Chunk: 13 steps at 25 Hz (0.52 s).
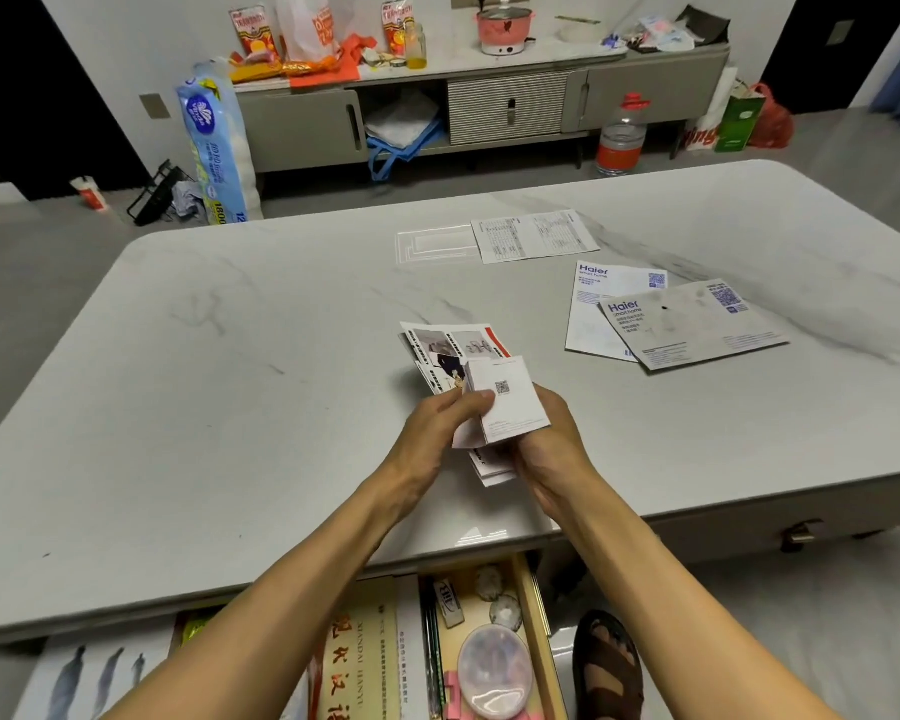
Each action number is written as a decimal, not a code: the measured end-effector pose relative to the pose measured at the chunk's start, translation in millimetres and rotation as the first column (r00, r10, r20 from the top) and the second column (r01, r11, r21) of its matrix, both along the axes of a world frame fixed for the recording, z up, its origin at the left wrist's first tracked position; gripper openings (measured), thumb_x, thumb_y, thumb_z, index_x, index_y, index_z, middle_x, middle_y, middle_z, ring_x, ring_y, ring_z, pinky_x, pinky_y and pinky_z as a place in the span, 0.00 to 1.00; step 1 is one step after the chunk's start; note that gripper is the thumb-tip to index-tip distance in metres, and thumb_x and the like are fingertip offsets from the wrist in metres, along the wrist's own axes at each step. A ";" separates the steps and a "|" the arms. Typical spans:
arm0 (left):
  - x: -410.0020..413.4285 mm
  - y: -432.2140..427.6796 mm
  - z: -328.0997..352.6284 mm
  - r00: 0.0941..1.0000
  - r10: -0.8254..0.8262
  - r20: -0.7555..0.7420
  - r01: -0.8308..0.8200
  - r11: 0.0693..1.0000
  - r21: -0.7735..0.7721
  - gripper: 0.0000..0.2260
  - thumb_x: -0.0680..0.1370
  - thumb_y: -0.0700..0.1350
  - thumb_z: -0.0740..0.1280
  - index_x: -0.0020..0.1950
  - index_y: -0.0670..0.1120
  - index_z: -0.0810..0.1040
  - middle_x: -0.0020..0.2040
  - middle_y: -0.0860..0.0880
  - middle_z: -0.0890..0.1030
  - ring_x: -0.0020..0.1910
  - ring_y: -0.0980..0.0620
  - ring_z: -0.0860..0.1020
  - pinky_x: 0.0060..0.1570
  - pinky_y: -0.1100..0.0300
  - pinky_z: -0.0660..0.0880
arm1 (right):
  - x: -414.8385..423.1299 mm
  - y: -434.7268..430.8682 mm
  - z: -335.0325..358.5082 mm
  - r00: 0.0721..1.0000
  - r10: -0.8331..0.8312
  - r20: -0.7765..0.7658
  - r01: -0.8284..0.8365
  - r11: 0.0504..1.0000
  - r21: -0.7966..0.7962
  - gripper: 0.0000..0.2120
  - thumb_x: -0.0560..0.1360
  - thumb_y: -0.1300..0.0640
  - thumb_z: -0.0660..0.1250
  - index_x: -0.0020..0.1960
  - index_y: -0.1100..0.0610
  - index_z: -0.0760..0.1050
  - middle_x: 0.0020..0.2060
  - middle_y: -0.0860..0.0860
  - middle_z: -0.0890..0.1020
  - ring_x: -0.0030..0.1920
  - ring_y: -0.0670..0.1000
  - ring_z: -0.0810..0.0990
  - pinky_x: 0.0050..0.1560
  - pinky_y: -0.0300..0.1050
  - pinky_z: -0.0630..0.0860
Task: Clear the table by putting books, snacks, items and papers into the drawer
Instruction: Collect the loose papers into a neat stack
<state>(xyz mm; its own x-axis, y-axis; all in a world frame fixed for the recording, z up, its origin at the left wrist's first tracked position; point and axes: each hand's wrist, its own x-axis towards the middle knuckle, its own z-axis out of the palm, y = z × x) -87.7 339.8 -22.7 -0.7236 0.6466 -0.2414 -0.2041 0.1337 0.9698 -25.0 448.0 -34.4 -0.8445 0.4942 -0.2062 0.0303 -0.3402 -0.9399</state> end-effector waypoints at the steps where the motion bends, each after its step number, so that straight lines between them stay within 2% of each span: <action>1: -1.9 -1.6 -1.1 1.000 0.017 0.023 -0.017 1.000 0.006 0.11 0.77 0.48 0.66 0.54 0.47 0.84 0.52 0.49 0.86 0.54 0.54 0.83 0.56 0.60 0.76 | 0.4 -0.5 0.9 0.999 0.046 0.017 -0.047 0.999 0.021 0.11 0.77 0.63 0.65 0.55 0.57 0.83 0.48 0.59 0.86 0.46 0.58 0.84 0.42 0.48 0.78; 3: -5.8 -5.1 -4.7 0.992 0.081 0.092 -0.083 0.996 0.017 0.13 0.71 0.52 0.66 0.50 0.49 0.85 0.52 0.47 0.86 0.57 0.46 0.81 0.63 0.51 0.74 | 0.8 -0.1 1.5 0.988 0.146 0.040 -0.147 0.989 0.026 0.11 0.79 0.60 0.63 0.54 0.55 0.83 0.50 0.56 0.86 0.50 0.55 0.85 0.47 0.50 0.79; 4: -6.4 -7.0 -4.2 0.985 0.112 0.132 -0.118 0.993 0.031 0.15 0.70 0.52 0.65 0.51 0.48 0.84 0.52 0.46 0.86 0.57 0.44 0.81 0.64 0.49 0.73 | 0.8 -0.6 3.3 0.982 0.189 0.021 -0.189 0.982 -0.014 0.11 0.79 0.61 0.62 0.55 0.56 0.83 0.51 0.56 0.86 0.52 0.55 0.84 0.52 0.50 0.80; 6: -6.8 -8.9 -4.8 0.968 0.143 0.205 -0.164 0.982 0.092 0.15 0.74 0.50 0.62 0.56 0.47 0.81 0.52 0.45 0.86 0.53 0.45 0.81 0.60 0.50 0.75 | 1.9 -3.2 8.7 0.967 0.244 -0.071 -0.250 0.963 -0.099 0.15 0.79 0.67 0.60 0.60 0.56 0.80 0.54 0.54 0.85 0.56 0.53 0.84 0.57 0.48 0.80; 8: -5.5 -10.1 -2.7 0.950 0.164 0.266 -0.212 0.963 0.163 0.14 0.78 0.45 0.58 0.57 0.45 0.80 0.50 0.44 0.86 0.48 0.46 0.82 0.51 0.52 0.76 | 1.7 -5.7 12.2 0.965 0.227 -0.129 -0.242 0.962 -0.124 0.24 0.76 0.71 0.60 0.68 0.54 0.74 0.55 0.54 0.85 0.54 0.52 0.84 0.56 0.45 0.80; 10: -5.8 -10.8 -0.2 0.934 0.192 0.300 -0.259 0.944 0.206 0.14 0.78 0.44 0.57 0.56 0.44 0.79 0.47 0.43 0.85 0.44 0.46 0.81 0.46 0.54 0.75 | 2.0 -7.2 11.1 0.970 0.200 -0.135 -0.212 0.974 -0.079 0.30 0.73 0.72 0.62 0.70 0.51 0.69 0.55 0.53 0.85 0.51 0.51 0.84 0.50 0.43 0.81; 11: -6.7 -10.7 -0.3 0.928 0.209 0.308 -0.281 0.936 0.212 0.13 0.78 0.44 0.57 0.56 0.44 0.79 0.47 0.43 0.84 0.43 0.46 0.80 0.45 0.54 0.74 | 2.8 -7.7 11.2 0.973 0.192 -0.127 -0.197 0.980 -0.027 0.28 0.73 0.71 0.63 0.69 0.52 0.69 0.56 0.51 0.84 0.51 0.51 0.84 0.50 0.43 0.81; 13: -8.3 -10.1 -0.7 0.927 0.233 0.295 -0.295 0.937 0.187 0.14 0.78 0.48 0.59 0.56 0.43 0.79 0.49 0.40 0.82 0.46 0.44 0.79 0.47 0.53 0.74 | 3.6 -8.4 11.7 0.979 0.190 -0.075 -0.181 0.977 0.110 0.23 0.71 0.63 0.65 0.66 0.57 0.73 0.57 0.49 0.83 0.56 0.49 0.83 0.59 0.46 0.79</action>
<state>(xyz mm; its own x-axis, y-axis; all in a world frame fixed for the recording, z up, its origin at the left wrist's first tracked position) -96.0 329.7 -23.4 -0.8051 0.5003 -0.3186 -0.4542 -0.1746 0.8736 -21.4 439.6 -22.6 -0.9356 0.3423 -0.0872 0.0032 -0.2385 -0.9711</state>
